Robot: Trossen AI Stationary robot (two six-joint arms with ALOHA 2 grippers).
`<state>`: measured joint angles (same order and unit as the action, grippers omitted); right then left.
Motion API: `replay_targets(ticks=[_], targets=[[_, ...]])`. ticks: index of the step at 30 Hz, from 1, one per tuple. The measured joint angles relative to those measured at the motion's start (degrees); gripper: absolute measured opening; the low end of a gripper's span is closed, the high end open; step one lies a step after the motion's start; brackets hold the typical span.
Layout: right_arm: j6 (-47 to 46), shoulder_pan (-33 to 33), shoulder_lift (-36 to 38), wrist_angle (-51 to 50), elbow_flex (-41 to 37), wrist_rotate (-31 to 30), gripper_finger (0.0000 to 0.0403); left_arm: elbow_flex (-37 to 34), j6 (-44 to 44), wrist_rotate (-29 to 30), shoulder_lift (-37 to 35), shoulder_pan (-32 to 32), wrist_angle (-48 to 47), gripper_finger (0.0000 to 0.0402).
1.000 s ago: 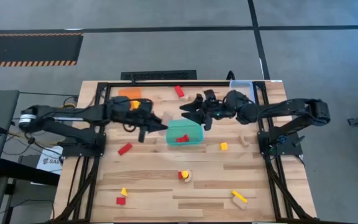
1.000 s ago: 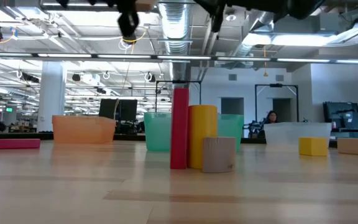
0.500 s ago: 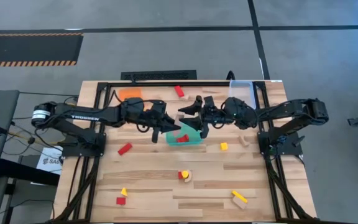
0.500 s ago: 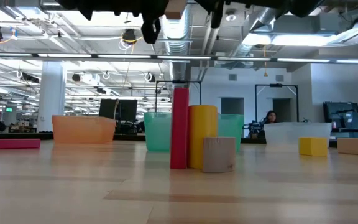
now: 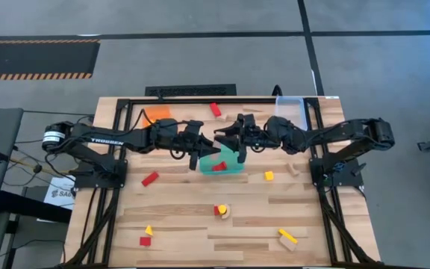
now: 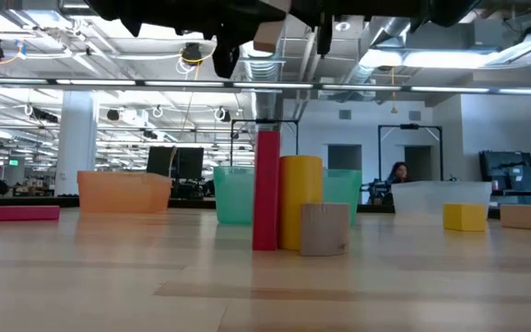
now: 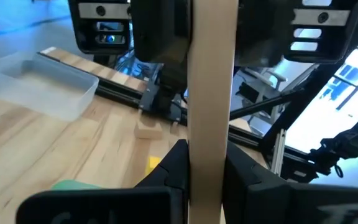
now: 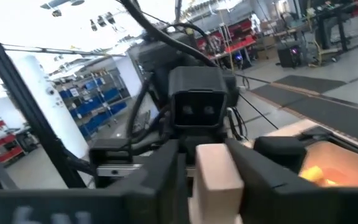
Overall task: Sort & place blocks by color
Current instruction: Put the brown block into the transparent bin
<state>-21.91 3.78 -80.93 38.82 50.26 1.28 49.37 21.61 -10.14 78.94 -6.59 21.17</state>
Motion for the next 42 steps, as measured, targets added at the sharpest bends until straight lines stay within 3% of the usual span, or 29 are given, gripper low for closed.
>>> replay_targets(ticks=[3,9,12,17,20,25,28,35,42], targets=[[-0.83,0.69,0.09,-0.79,0.02,0.75,0.0060,-0.01,-0.62,0.68,0.00,0.07,0.09,0.0038],[-1.19,1.48,0.91,-5.38,0.06,1.48,0.0054,-0.02,-2.84,3.78,-0.26,-1.30,0.77,0.0142],[-0.72,2.64,5.50,-15.50,0.04,2.11,0.0054,-0.01,-2.13,2.64,-0.72,-3.00,-3.33,0.0191],[2.32,6.65,16.86,-41.79,0.05,0.89,0.0054,0.01,-1.65,0.84,-4.83,-7.65,-14.55,0.0248],[2.31,10.76,23.65,-57.05,0.02,-4.00,0.0053,-0.01,-1.64,2.81,-7.38,-10.13,-21.66,0.0261],[-0.40,21.00,29.16,-72.60,0.04,-16.20,0.0052,-0.01,-0.85,5.57,-9.29,-12.55,-25.33,0.0264],[-0.66,28.69,28.44,-78.00,0.00,-16.33,0.0052,-0.01,0.78,5.59,-9.31,-12.76,-24.10,0.0264],[1.27,44.29,20.27,-79.18,0.78,-11.30,0.0052,-0.03,3.01,6.02,-9.03,-12.53,-23.88,0.0265],[5.16,53.30,9.25,-80.85,7.13,-9.94,0.0052,-0.03,5.98,4.37,-9.03,-12.22,-23.89,0.0265]])
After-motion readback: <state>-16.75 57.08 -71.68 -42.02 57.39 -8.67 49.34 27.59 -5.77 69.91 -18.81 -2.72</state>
